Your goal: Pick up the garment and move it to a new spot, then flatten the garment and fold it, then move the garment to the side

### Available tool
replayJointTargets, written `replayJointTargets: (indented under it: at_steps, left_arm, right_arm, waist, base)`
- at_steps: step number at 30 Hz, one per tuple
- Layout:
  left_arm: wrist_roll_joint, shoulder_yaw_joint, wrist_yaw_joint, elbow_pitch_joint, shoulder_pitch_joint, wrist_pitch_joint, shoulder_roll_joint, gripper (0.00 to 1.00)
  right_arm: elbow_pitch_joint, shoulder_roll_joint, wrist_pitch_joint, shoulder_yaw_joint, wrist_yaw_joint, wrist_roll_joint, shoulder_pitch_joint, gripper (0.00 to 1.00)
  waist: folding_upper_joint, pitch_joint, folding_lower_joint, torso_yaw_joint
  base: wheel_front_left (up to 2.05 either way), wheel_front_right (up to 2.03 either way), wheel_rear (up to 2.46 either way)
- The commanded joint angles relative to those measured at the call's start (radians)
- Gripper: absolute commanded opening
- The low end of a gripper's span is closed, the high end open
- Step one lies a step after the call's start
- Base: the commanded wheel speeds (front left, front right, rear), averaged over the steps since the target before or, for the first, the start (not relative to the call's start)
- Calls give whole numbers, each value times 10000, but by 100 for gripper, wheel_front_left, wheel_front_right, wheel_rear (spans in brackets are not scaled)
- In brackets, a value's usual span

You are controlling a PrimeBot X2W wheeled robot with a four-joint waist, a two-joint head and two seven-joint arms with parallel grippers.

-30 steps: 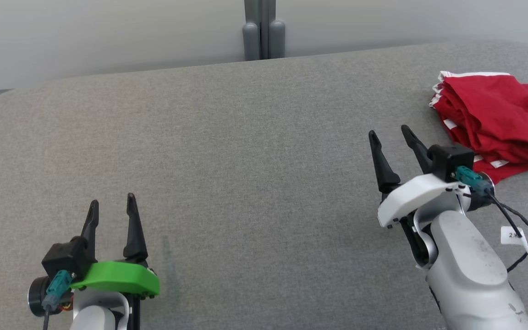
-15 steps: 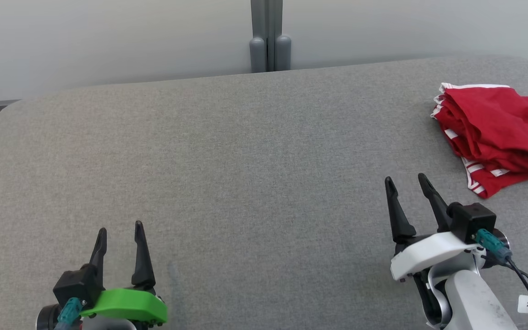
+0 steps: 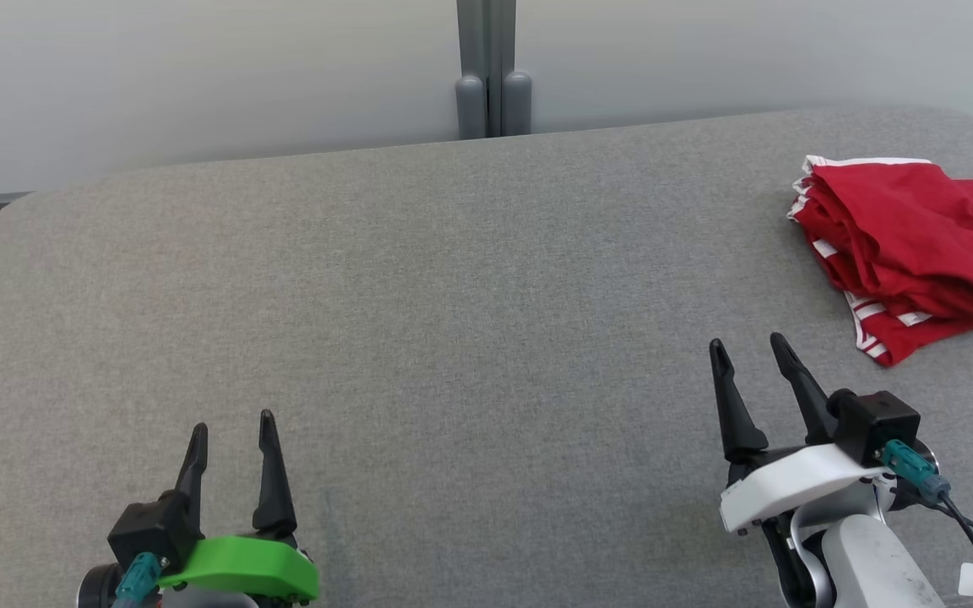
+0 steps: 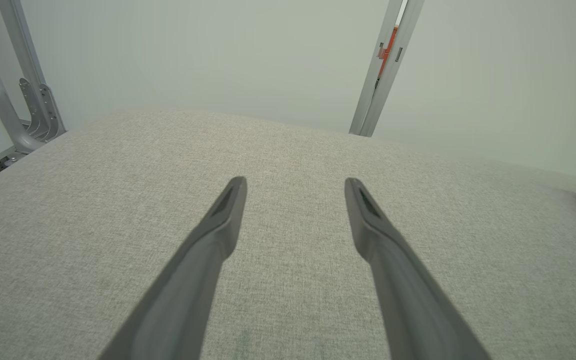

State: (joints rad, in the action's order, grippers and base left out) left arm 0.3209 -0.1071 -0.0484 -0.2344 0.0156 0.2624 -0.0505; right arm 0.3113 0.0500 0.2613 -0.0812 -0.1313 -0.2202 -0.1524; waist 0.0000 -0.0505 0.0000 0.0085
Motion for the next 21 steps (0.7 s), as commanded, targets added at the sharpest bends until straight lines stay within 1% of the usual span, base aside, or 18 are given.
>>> replayJointTargets:
  at_steps: [1, 12, 13, 16, 21]
  left_arm:
    - [68, -23, -20, 8, -57, 30, -6, 100]
    - [-19, -39, -53, 55, 2, 32, -7, 100]
    - [-14, -42, -18, 66, 4, -2, 4, 0]
    - [27, -51, -10, -150, -49, -69, 19, 0]
    - [881, 92, 107, -193, 15, -313, 19, 0]
  right_arm:
    - [-62, 16, -29, -13, 15, -73, 103, 100]
    - [-85, 15, -79, -62, 15, -105, 129, 100]
    - [-40, 0, -59, -51, -2, -72, 35, 0]
    - [158, -29, -68, -50, -2, -115, 141, 0]
    - [118, -18, -291, 62, -1, -1046, 185, 0]
  waist:
    - [0, 2, 0, 8]
    - [0, 17, 0, 78]
    - [0, 17, 0, 81]
    - [0, 18, 0, 82]
    - [0, 35, 0, 76]
  base:
    - [0, 0, 0]
    - [0, 0, 0]
    - [0, 0, 0]
    - [0, 0, 0]
    - [0, 0, 0]
